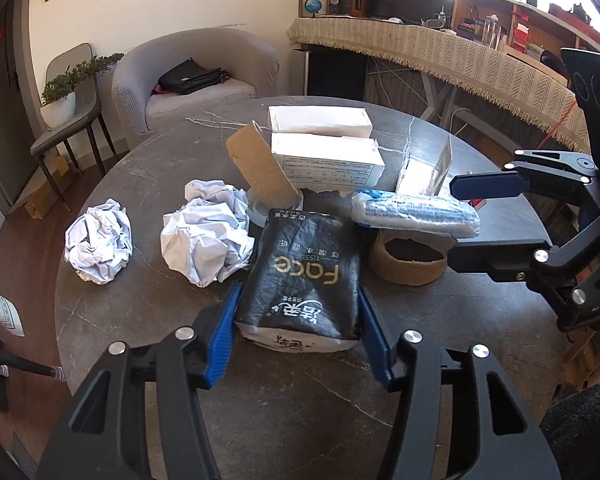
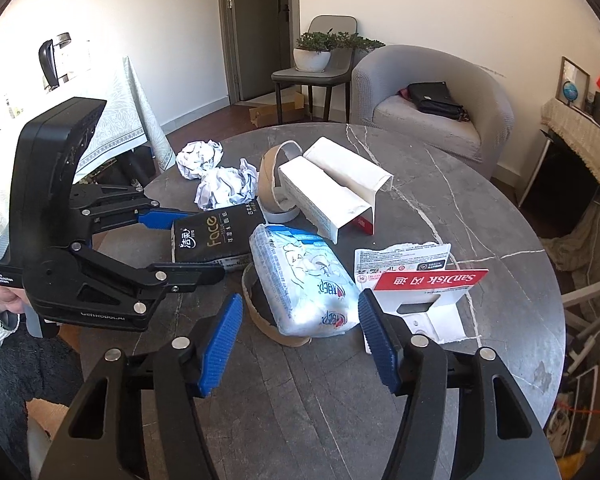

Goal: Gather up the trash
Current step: 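Grasp the black tissue pack with the left tool while the right grasps the blue-white tissue pack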

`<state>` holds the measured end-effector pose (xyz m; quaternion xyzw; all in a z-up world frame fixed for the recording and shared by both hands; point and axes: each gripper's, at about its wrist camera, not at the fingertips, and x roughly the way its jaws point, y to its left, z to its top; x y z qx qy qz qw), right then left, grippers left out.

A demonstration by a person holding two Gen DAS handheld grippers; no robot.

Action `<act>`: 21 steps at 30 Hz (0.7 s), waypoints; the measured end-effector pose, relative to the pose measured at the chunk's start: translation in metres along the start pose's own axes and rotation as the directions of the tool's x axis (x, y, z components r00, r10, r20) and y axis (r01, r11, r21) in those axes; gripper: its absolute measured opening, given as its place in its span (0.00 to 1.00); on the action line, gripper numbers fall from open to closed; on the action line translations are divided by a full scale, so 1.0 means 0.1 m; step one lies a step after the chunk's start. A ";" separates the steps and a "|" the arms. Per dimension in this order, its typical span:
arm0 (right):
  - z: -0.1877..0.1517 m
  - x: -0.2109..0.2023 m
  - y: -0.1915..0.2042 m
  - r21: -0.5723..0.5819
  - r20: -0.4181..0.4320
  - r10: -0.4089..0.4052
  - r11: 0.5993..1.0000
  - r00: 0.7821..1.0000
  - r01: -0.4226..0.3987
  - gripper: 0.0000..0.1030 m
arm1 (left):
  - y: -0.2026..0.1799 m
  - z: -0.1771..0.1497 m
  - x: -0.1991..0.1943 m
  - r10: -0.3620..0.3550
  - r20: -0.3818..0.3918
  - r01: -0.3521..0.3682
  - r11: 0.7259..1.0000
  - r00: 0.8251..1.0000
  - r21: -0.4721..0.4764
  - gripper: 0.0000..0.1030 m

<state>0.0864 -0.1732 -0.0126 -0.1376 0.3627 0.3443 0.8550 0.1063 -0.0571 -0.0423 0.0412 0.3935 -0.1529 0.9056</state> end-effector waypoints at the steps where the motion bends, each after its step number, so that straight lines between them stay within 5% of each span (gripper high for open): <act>1: 0.01 0.02 0.00 -0.007 -0.002 -0.004 1.000 1.000 0.004 0.52 | 0.03 0.00 -0.01 -0.009 -0.001 0.009 1.000 1.000 -0.007 0.55; 8: 0.05 0.14 0.10 -0.055 -0.022 -0.075 0.996 0.997 0.074 0.45 | 0.16 -0.06 -0.12 -0.043 0.005 0.044 0.997 0.999 -0.056 0.51; 12: 0.09 0.24 0.16 -0.094 -0.029 -0.150 0.985 0.988 0.147 0.25 | 0.21 -0.10 -0.23 -0.050 0.025 0.051 0.996 0.998 -0.071 0.51; 16: 0.18 0.16 0.18 -0.081 0.010 -0.195 0.977 0.981 0.195 0.16 | 0.28 -0.14 -0.38 -0.058 0.054 0.062 0.994 0.997 -0.089 0.51; 21: 0.25 0.01 0.17 -0.018 0.030 -0.112 0.993 0.993 0.112 0.15 | 0.43 -0.16 -0.66 -0.049 0.106 0.061 0.992 0.993 -0.113 0.51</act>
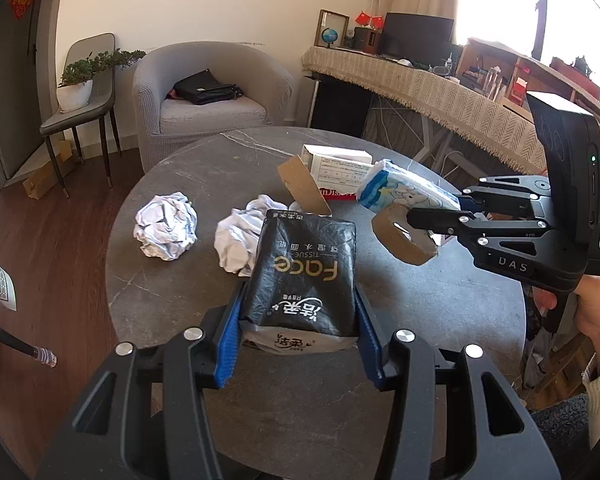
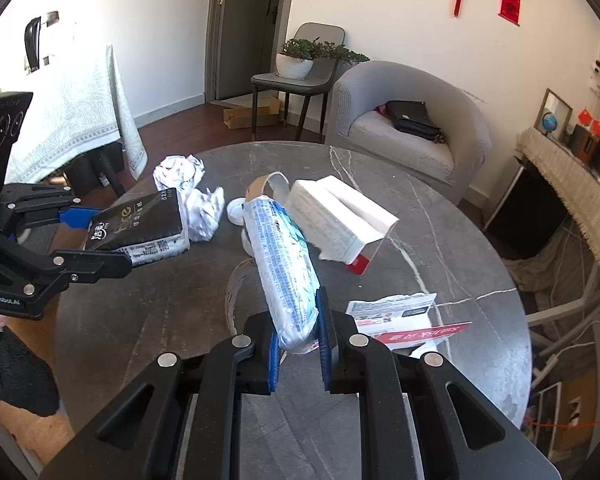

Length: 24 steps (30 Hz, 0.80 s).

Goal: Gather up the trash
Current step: 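Grasp the black tissue pack with the left tool while the right grasps the blue-white tissue pack, then carry both tissue packs to the green bin and lower them in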

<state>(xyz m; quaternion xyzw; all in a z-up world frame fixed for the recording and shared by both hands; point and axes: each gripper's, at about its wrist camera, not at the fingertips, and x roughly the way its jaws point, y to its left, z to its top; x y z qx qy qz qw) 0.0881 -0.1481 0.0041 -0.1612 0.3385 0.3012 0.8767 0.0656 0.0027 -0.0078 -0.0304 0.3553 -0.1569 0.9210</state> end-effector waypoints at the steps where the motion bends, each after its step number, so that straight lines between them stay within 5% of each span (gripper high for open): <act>1: -0.01 0.00 -0.02 0.027 -0.004 0.019 0.999 1.000 -0.019 0.15 | 0.03 0.00 -0.04 -0.001 0.004 0.001 1.000 1.000 -0.007 0.51; 14: -0.04 0.06 0.17 0.073 -0.023 0.083 0.994 0.996 -0.081 0.28 | 0.12 -0.12 -0.28 -0.001 -0.004 0.000 1.000 1.000 -0.023 0.52; 17: -0.03 0.05 0.15 0.092 -0.009 0.057 0.994 0.998 -0.056 0.14 | 0.15 -0.17 -0.31 0.005 -0.006 -0.005 1.000 1.000 -0.028 0.52; 24: 0.09 -0.24 0.11 0.138 0.144 -0.029 0.990 0.989 0.009 0.11 | 0.27 -0.25 -0.48 0.039 0.019 -0.038 0.998 0.999 -0.053 0.51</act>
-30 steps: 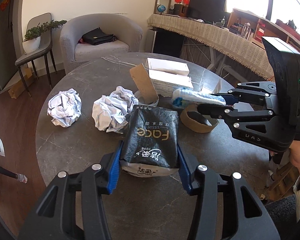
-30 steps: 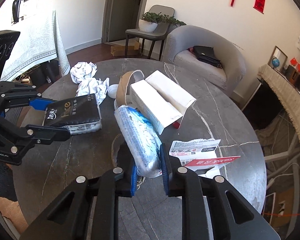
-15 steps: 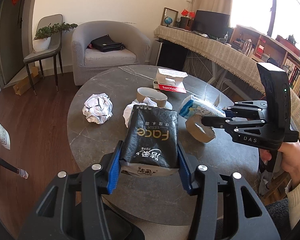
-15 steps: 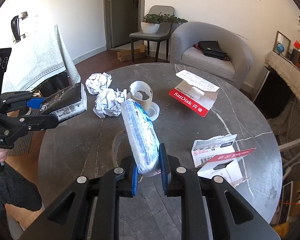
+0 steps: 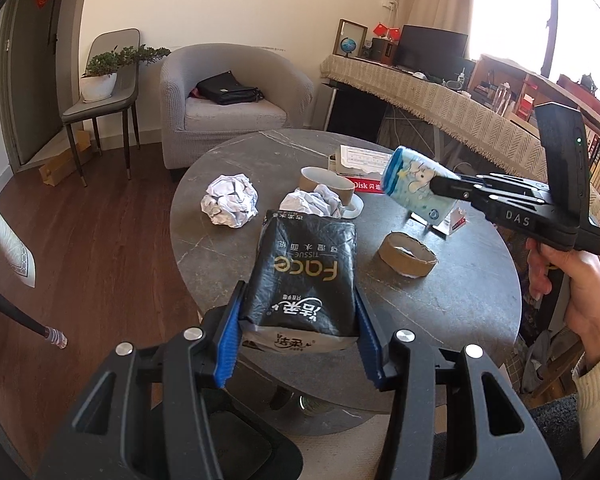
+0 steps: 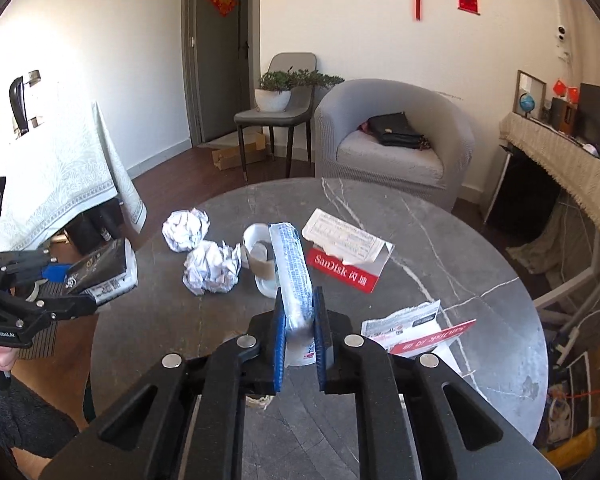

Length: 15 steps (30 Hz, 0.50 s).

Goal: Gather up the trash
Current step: 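Carry both tissue packs to the green bin and lower them in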

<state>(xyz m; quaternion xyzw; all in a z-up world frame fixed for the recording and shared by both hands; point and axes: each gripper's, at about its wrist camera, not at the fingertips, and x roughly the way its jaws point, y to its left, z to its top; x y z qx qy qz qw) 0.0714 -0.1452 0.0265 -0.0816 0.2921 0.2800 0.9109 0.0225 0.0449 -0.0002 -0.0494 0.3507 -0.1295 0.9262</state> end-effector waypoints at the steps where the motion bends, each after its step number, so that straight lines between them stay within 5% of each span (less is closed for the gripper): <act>1: 0.02 -0.03 0.02 0.007 0.016 0.013 1.000 1.000 -0.013 0.11 | 0.03 -0.01 -0.03 0.006 0.002 -0.006 1.000 1.000 -0.008 0.51; 9: 0.15 0.06 0.46 0.028 0.022 0.163 0.986 0.986 -0.164 0.11 | 0.32 -0.22 -0.21 0.074 -0.021 -0.075 0.995 0.997 -0.062 0.50; 15: 0.18 0.22 1.00 -0.016 -0.035 0.237 0.971 0.971 -0.238 0.11 | 0.65 -0.53 -0.18 0.138 -0.115 -0.151 0.983 0.984 -0.109 0.50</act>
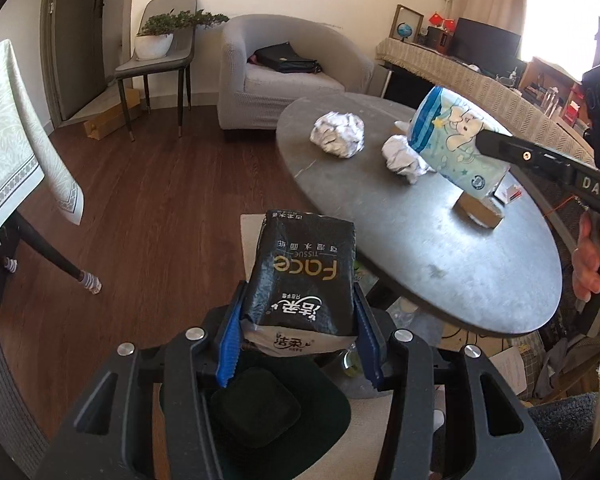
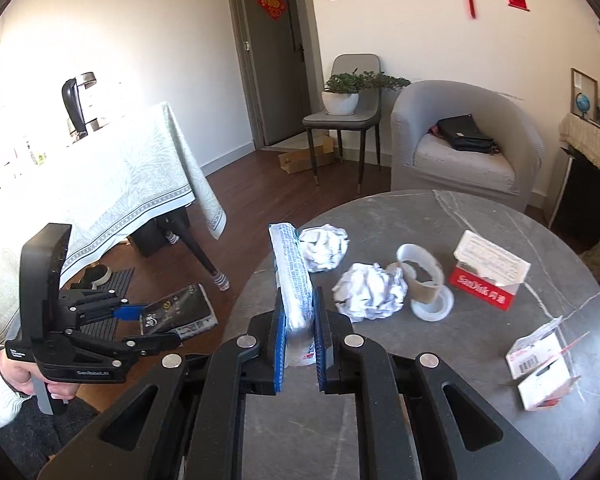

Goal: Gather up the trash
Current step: 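Carry both tissue packs to the green bin and lower them in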

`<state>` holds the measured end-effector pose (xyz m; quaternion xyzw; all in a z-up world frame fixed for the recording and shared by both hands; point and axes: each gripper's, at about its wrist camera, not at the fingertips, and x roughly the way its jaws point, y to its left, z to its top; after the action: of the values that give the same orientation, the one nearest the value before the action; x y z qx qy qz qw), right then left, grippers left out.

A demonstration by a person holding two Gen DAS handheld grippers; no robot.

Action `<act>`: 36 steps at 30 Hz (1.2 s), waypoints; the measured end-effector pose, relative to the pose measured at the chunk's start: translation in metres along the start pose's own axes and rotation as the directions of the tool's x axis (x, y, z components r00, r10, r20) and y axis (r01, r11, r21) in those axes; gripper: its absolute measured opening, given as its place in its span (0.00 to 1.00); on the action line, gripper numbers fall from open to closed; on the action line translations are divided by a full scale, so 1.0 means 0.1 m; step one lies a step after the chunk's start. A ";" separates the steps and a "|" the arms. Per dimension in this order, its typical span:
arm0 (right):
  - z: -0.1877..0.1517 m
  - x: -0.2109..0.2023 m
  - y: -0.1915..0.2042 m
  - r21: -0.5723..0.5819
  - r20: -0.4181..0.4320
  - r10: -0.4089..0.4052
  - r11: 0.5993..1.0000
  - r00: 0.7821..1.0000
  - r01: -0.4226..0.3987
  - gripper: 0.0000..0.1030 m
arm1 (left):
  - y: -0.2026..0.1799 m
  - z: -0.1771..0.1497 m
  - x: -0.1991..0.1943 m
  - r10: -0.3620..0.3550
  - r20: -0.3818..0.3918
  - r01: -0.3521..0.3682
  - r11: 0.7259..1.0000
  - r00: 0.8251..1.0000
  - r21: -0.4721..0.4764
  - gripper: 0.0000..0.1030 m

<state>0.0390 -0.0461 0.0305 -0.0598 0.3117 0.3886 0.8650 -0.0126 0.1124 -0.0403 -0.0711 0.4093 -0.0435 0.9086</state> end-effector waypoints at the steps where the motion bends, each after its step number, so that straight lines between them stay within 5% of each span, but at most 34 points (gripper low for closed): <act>1: 0.00 0.06 0.08 -0.005 -0.014 0.011 1.000 1.000 -0.011 0.11 | 0.06 -0.05 0.02 0.015 -0.017 -0.015 1.000 1.000 -0.009 0.50; 12: -0.06 0.54 0.83 -0.030 -0.138 0.124 0.991 0.983 -0.129 0.11 | 0.54 -0.56 0.31 0.076 -0.203 -0.089 0.995 0.976 -0.055 0.50; 18: -0.14 0.78 1.00 -0.023 -0.213 0.131 0.990 0.968 -0.139 0.11 | 0.69 -0.74 0.50 0.045 -0.288 -0.064 0.996 0.956 -0.059 0.57; 26: -0.29 1.07 1.13 -0.040 -0.293 0.106 0.992 0.950 -0.122 0.11 | 0.75 -0.84 0.46 0.069 -0.277 -0.086 0.995 0.958 -0.048 0.60; 36: -0.63 1.50 1.29 -0.078 -0.429 0.067 0.991 0.901 -0.111 0.11 | 1.01 -0.61 0.05 0.068 -0.117 -0.085 0.985 0.991 -0.147 0.40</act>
<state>-0.0082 0.1166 -0.0894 -0.1722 0.4752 0.4206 0.7534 -0.0530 0.2057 -0.1012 -0.1218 0.4641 0.0191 0.8771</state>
